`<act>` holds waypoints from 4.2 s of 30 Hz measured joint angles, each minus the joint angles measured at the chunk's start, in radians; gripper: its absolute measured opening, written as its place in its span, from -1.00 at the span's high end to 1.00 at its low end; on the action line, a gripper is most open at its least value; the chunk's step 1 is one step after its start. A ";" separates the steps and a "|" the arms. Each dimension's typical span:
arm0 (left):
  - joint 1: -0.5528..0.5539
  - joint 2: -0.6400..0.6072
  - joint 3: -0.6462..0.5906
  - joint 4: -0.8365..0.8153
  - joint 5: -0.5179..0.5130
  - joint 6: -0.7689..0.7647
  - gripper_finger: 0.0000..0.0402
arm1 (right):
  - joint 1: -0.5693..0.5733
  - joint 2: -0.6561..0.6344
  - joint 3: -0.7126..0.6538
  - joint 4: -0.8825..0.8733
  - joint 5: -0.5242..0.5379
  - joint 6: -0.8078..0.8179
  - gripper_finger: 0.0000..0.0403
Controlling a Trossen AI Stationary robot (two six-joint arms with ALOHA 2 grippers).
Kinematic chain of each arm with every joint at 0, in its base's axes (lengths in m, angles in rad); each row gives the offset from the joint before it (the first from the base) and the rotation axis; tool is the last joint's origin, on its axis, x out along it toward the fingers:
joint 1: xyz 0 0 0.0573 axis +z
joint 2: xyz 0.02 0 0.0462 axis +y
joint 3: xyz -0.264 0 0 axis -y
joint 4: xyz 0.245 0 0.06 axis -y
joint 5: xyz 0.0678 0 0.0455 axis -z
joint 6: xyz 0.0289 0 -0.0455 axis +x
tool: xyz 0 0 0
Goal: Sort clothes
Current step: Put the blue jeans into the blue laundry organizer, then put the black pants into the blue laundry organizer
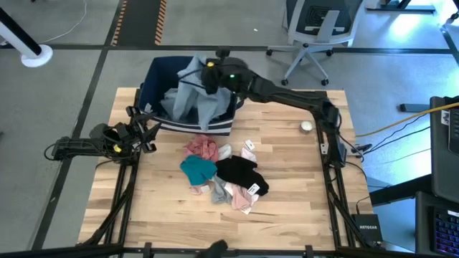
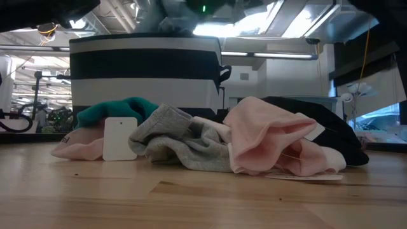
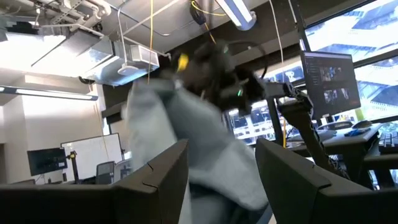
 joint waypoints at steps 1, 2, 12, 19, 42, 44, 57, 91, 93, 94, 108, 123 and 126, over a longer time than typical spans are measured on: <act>0.000 0.000 0.000 0.000 0.000 0.000 0.10 | -0.008 0.015 0.000 -0.030 0.001 0.019 0.88; 0.000 0.000 0.000 0.000 0.000 0.000 0.10 | -0.016 0.029 0.000 -0.059 0.001 0.037 0.88; 0.000 0.000 0.000 0.000 0.000 0.000 0.10 | -0.091 0.100 0.000 -0.403 -0.080 0.186 0.88; 0.000 0.000 0.000 -0.002 0.000 0.019 0.10 | -0.070 0.056 0.000 -0.408 -0.076 0.189 0.87; 0.000 0.000 0.000 -0.011 0.000 -0.008 0.10 | -0.064 -0.198 -0.002 -0.350 -0.275 0.303 -0.05; 0.000 0.000 0.000 -0.009 0.000 -0.008 0.10 | -0.057 -0.180 -0.002 -0.255 -0.321 0.323 -0.05; 0.000 0.000 0.000 -0.009 0.000 -0.008 0.10 | -0.039 -0.127 -0.002 -0.434 0.290 0.022 -0.05; 0.000 0.000 0.000 0.020 0.000 0.017 0.10 | 0.640 -0.201 -0.370 -0.769 -0.078 0.443 -0.05; 0.000 0.000 0.000 0.019 0.000 0.018 0.10 | 0.691 -0.201 -0.455 -0.686 -0.078 0.474 -0.05; 0.000 0.000 0.000 0.019 0.000 0.018 0.10 | 0.714 -0.201 -0.496 -0.657 -0.078 0.485 -0.05; 0.000 0.000 0.000 0.019 0.000 0.021 0.10 | 0.833 -0.201 -0.685 -0.631 0.065 0.764 -0.05; 0.000 0.000 0.000 0.018 0.000 0.020 0.10 | 0.752 -0.147 -0.685 -0.684 -0.012 0.836 -0.04; 0.000 0.000 0.000 0.019 0.000 0.021 0.10 | 0.751 -0.143 -0.685 -0.691 -0.009 0.839 0.05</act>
